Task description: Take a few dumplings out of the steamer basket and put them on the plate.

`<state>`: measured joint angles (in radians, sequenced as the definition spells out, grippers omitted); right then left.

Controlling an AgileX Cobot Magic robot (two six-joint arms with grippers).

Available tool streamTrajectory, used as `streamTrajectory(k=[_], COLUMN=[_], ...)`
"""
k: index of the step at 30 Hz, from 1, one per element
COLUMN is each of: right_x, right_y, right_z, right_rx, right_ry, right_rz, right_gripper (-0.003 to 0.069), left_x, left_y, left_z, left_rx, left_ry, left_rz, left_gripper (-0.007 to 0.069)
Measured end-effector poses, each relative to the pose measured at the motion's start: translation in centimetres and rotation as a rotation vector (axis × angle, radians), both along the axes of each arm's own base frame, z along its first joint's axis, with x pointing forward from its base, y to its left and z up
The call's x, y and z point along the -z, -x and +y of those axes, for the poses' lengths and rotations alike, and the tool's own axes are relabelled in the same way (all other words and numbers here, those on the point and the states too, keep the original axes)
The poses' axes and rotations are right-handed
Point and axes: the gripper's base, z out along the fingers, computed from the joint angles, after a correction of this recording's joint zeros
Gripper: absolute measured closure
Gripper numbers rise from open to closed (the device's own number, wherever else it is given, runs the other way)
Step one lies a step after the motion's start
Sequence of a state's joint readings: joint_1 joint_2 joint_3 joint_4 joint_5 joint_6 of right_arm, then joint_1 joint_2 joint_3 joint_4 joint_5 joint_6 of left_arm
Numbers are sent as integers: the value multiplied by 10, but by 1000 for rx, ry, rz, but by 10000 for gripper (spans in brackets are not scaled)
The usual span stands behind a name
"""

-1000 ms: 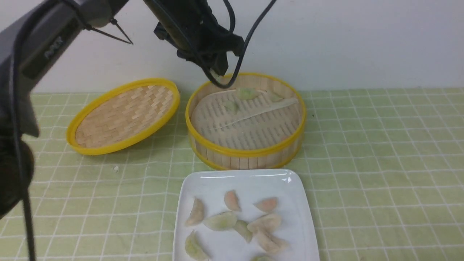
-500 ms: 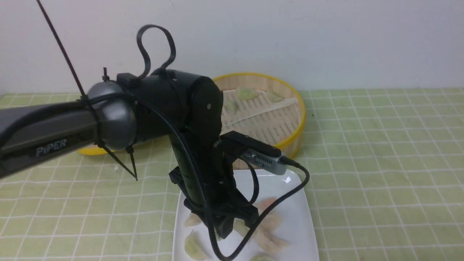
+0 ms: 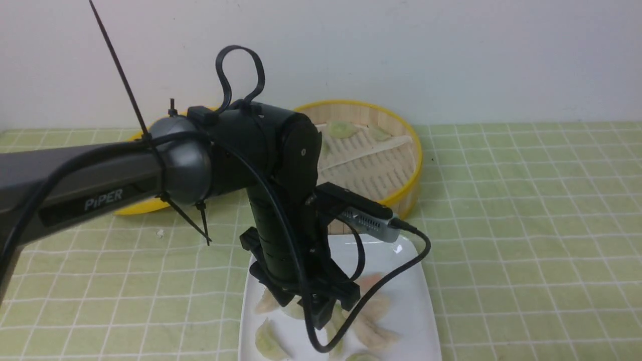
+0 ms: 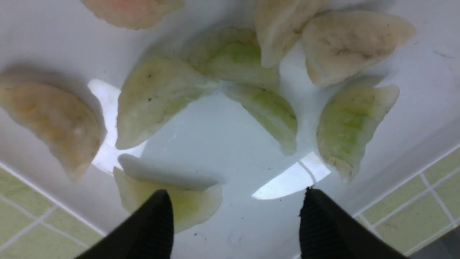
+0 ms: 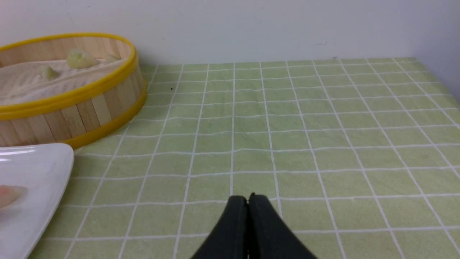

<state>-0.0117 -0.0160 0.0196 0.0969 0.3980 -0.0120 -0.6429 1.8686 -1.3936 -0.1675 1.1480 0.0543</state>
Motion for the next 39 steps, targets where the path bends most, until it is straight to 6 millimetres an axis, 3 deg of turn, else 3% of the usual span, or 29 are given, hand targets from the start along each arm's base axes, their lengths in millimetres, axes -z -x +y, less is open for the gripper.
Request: streamTrajectory(k=[4,6,7,9,10,15,17,19,33,35,39], right_x=[0,0,0,0,0,0,0,0,0,0,0], right_y=[0,0,0,0,0,0,0,0,0,0,0], right_z=[0,0,0,0,0,0,0,0,0,0,0], right_rx=[0,0,0,0,0,0,0,0,0,0,0], right_ry=[0,0,0,0,0,0,0,0,0,0,0], right_rz=[0,0,0,0,0,0,0,0,0,0,0], right_gripper=[673,673,673,673,673,673,673,673,673,673,673], left_x=[-41,-69,-87,-105,-123,-155,-158,-160,-136,-129,-110], left_y=[10,21,32,43,58,116,140,151,269,279,279], left_z=[15,26,35,44,56,101,119,127,217,225,228], left_rx=[-22,-53,-75,-106,-130,-167,-179,-192,-226,-224,-211], left_ry=[4,38,75,134,208,446,545,602,960,991,965], left_rz=[-108,-192,-252,-327,-414,-688,-800,-859,-1248,-1302,-1358], left_gripper=[537,592,613,623,629,631,631,631,631,631,631])
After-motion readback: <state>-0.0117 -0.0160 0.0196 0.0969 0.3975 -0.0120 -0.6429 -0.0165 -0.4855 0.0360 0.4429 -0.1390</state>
